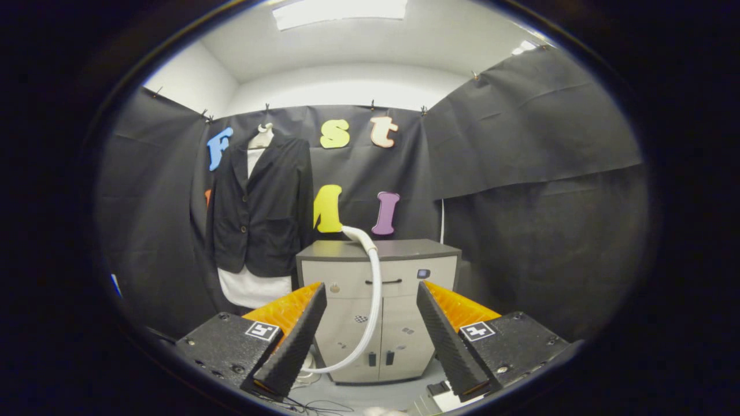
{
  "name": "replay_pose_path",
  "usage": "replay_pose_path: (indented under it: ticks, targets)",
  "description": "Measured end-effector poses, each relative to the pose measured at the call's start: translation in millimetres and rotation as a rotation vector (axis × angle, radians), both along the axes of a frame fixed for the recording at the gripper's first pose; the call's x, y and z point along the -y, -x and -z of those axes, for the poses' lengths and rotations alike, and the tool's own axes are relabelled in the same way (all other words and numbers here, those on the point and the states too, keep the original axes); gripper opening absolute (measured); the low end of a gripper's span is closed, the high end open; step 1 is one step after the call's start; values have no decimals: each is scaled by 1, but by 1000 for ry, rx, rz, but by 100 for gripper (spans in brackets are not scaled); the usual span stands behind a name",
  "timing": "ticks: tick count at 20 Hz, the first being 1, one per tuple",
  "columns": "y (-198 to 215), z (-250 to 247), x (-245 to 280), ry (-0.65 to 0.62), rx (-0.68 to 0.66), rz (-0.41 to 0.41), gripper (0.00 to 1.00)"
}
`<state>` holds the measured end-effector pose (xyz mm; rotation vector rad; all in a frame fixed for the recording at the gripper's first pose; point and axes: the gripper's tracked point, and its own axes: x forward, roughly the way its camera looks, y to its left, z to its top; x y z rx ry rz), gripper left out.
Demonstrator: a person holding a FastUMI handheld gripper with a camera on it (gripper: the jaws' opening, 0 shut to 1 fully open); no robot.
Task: Iron the clothes twice with a garment steamer, once on the left side and once on the right side.
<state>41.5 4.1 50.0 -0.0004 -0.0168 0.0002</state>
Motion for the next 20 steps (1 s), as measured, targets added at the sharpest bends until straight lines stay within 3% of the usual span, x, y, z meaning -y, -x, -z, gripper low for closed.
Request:
replay_pose_path:
  ticks: [5, 10, 20]
  targets:
    - [-53, -43, 20, -9, 19, -16, 98]
    - [-133, -82, 45, -12, 51, -42, 98]
    - [-328, -128, 42, -37, -29, -258, 98]
